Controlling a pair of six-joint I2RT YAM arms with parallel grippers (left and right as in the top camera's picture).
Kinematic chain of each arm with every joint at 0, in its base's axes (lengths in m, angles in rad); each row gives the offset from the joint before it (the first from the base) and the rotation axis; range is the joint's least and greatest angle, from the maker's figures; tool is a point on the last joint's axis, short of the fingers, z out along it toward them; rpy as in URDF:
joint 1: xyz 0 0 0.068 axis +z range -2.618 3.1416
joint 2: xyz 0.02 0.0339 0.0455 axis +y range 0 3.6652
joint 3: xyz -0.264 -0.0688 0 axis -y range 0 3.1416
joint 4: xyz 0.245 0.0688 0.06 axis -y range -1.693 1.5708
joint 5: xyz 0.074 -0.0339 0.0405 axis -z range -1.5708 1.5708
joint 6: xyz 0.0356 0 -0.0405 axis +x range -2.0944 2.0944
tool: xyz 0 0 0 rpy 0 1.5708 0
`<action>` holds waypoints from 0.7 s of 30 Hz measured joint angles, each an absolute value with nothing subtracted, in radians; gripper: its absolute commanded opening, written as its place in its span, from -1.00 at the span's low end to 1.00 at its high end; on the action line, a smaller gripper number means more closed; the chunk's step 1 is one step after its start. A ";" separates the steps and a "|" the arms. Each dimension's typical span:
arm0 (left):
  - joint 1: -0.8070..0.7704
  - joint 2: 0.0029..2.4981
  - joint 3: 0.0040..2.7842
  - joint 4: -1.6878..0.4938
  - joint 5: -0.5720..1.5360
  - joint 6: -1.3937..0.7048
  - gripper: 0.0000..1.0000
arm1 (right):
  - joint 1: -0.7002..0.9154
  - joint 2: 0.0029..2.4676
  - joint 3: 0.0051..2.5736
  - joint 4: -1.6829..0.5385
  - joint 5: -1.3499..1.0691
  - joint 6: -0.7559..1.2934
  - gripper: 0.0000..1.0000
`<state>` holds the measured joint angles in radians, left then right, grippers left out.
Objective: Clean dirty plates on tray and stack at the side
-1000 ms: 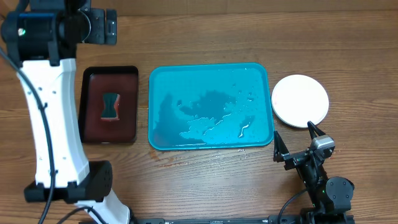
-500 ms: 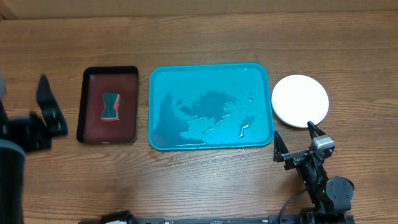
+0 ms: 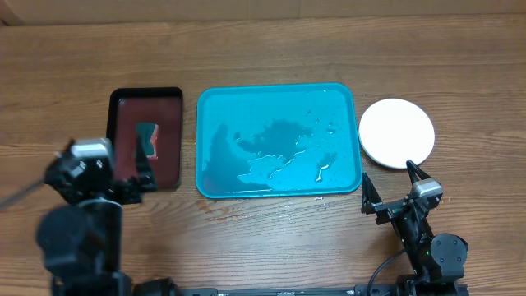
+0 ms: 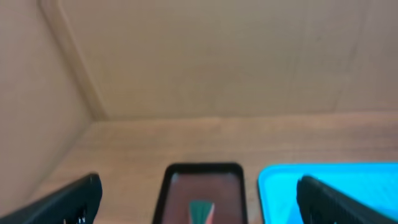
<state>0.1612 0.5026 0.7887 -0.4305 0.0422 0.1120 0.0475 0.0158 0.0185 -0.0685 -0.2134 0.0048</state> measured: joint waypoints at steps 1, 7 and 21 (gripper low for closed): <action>0.149 0.464 0.723 -0.368 0.048 0.112 1.00 | 0.047 0.016 0.019 -0.069 -0.213 0.004 1.00; 0.088 0.322 0.408 -0.073 0.065 0.112 1.00 | 0.047 0.016 0.019 -0.068 -0.213 0.005 1.00; 0.059 0.051 0.023 0.076 0.068 0.112 0.99 | 0.047 0.016 0.019 -0.068 -0.213 0.007 1.00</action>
